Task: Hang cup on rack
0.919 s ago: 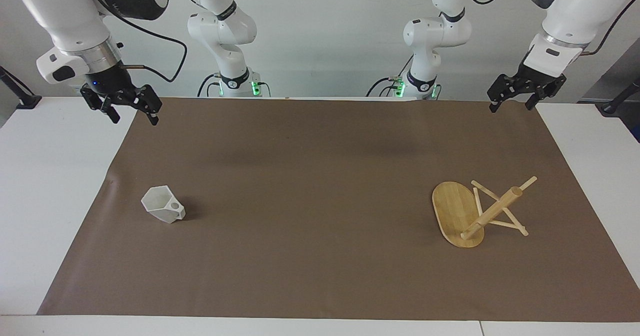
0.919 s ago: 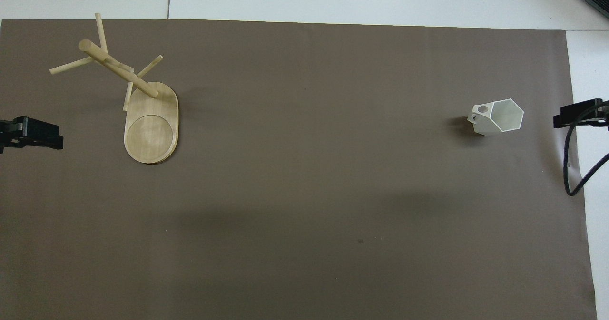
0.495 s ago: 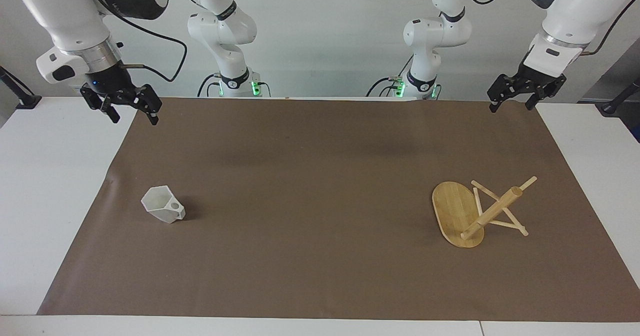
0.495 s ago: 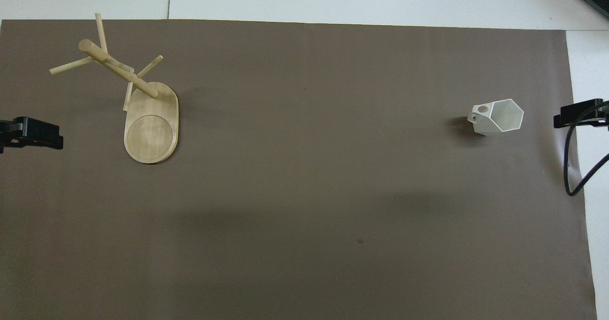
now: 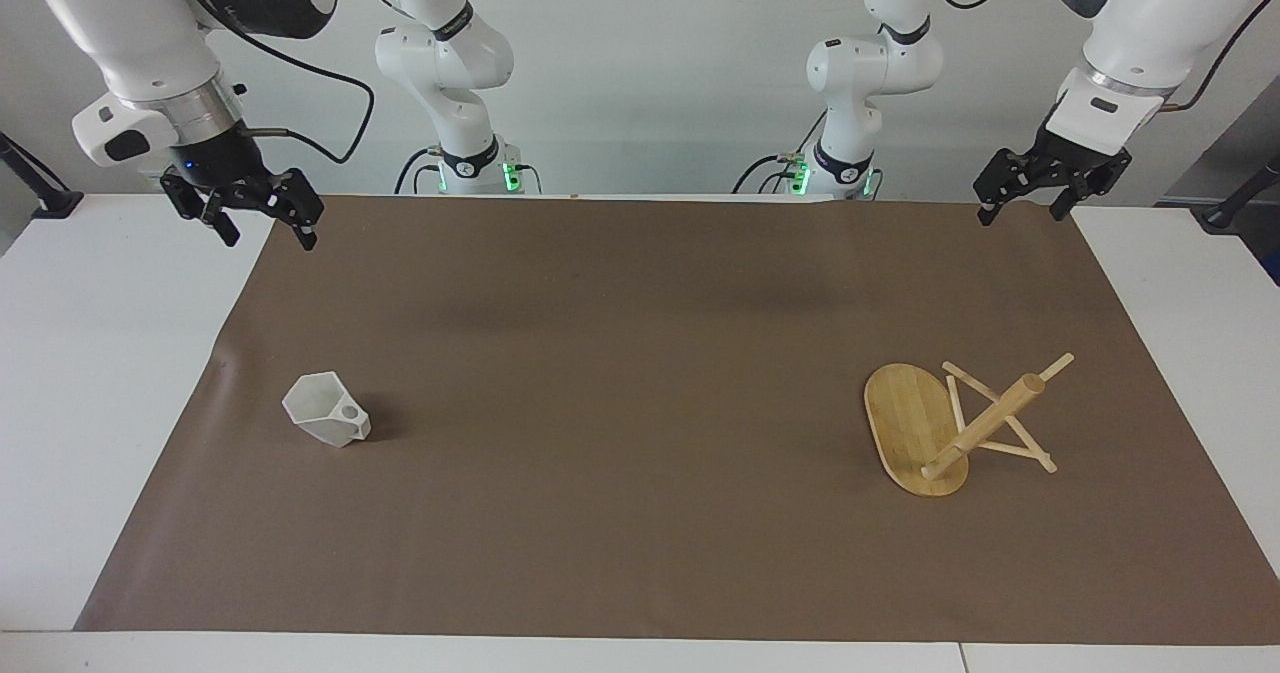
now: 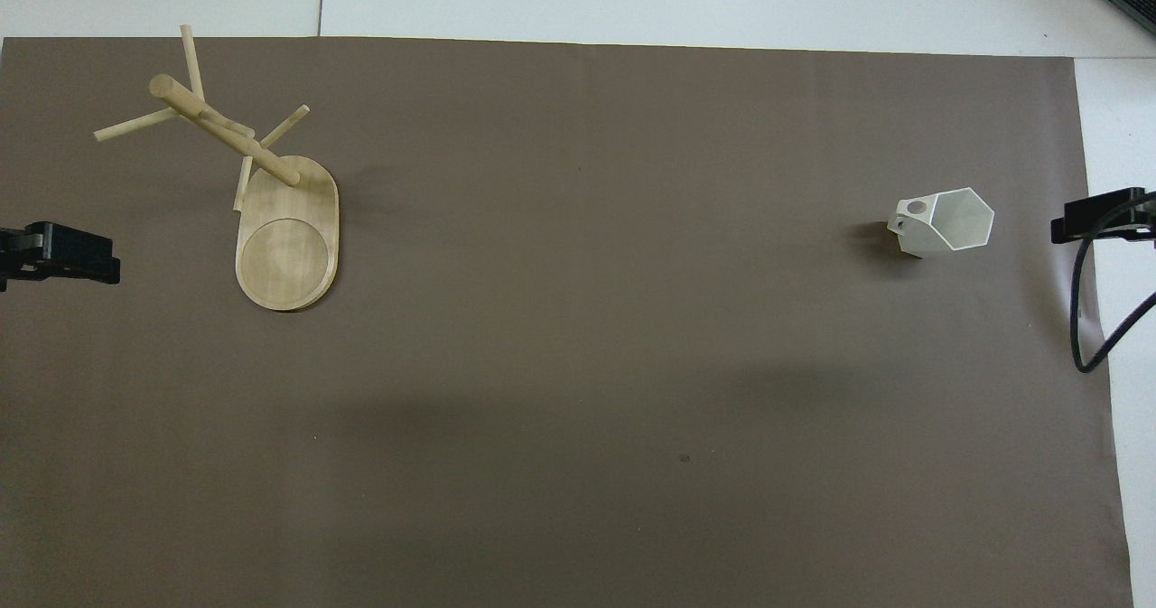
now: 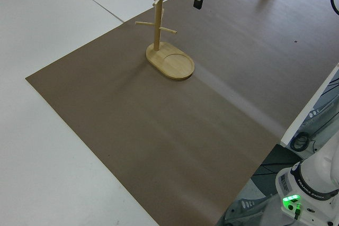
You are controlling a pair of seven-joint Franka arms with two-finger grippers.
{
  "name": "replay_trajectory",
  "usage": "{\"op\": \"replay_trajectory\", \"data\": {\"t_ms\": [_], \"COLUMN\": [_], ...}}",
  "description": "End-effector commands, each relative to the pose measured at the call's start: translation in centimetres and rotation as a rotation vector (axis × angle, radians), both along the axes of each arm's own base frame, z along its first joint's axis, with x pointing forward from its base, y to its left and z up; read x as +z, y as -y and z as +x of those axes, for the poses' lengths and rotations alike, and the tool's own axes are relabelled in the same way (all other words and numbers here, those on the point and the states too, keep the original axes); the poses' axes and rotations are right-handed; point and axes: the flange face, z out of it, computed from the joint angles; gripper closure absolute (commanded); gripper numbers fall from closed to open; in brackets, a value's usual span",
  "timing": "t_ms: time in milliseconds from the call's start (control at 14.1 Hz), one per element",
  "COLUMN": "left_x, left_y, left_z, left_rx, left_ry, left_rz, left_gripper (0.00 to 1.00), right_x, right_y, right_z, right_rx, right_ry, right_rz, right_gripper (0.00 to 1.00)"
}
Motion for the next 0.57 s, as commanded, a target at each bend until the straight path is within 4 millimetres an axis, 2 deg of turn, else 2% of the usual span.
{"op": "replay_trajectory", "data": {"t_ms": [0,495], "left_x": [-0.13,-0.01], "left_y": [-0.16,0.15], "left_z": [-0.80,-0.98], "left_rx": [-0.002,-0.039], "left_ry": [0.010,0.002], "left_rz": [0.004,0.004], "left_gripper": [0.00,0.00], "right_x": [0.27,0.36], "right_y": [-0.10,0.19], "right_z": [-0.36,-0.51], "right_rx": [0.011,0.006], "right_ry": [0.006,0.007], "right_rz": [0.005,0.009], "right_gripper": [0.00,0.00]}}
